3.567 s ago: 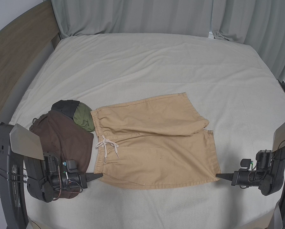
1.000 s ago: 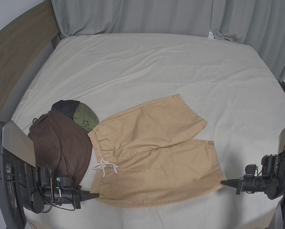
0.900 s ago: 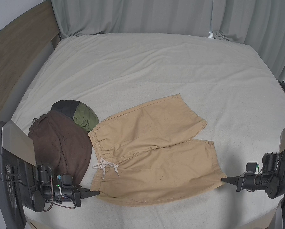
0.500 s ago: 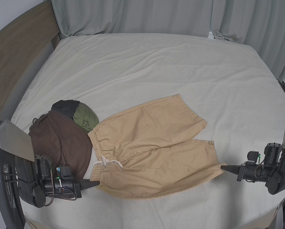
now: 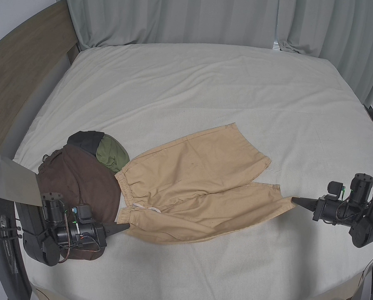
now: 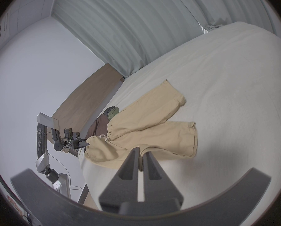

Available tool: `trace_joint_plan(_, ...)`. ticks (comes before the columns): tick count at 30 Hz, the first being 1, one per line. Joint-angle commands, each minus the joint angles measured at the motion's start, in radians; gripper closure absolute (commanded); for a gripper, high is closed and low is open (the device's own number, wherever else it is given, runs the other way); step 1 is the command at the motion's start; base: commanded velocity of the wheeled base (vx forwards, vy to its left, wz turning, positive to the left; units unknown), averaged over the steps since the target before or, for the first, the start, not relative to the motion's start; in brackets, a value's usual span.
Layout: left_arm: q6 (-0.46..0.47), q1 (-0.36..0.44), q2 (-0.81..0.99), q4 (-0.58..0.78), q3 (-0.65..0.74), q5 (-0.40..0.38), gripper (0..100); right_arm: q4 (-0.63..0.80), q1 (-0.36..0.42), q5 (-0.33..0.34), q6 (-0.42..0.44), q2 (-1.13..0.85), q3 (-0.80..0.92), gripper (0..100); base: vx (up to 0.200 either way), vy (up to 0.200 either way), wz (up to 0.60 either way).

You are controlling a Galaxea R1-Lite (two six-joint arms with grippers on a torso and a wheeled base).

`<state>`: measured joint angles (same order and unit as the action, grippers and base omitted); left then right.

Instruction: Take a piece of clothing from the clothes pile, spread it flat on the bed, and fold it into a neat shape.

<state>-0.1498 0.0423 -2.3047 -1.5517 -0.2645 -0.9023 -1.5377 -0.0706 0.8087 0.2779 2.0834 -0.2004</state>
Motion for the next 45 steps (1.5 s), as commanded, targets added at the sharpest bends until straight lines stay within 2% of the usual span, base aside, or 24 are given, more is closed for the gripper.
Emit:
trace_joint_plan(1,-0.025,0.004,0.033,-0.001,-0.012,0.008,100,-0.001,0.011,0.000,0.018,-0.020,-0.025,100,0.000,0.000,0.00)
trace_joint_plan(13,-0.136,0.008,0.083,-0.001,-0.012,0.053,100,0.001,0.037,-0.029,0.103,-0.057,-0.114,100,0.000,0.000,0.00)
trace_joint_plan(25,-0.155,0.002,0.110,-0.001,-0.016,0.057,100,0.001,0.037,-0.031,0.139,-0.059,-0.177,100,0.000,0.000,0.00)
trace_joint_plan(33,-0.185,0.011,0.128,0.001,-0.032,0.103,100,0.001,0.038,-0.031,0.149,-0.072,-0.221,100,0.000,0.000,0.00)
trace_joint_plan(45,-0.191,0.005,0.128,-0.001,-0.039,0.123,100,0.008,0.038,-0.031,0.185,-0.072,-0.304,100,0.000,0.000,0.00)
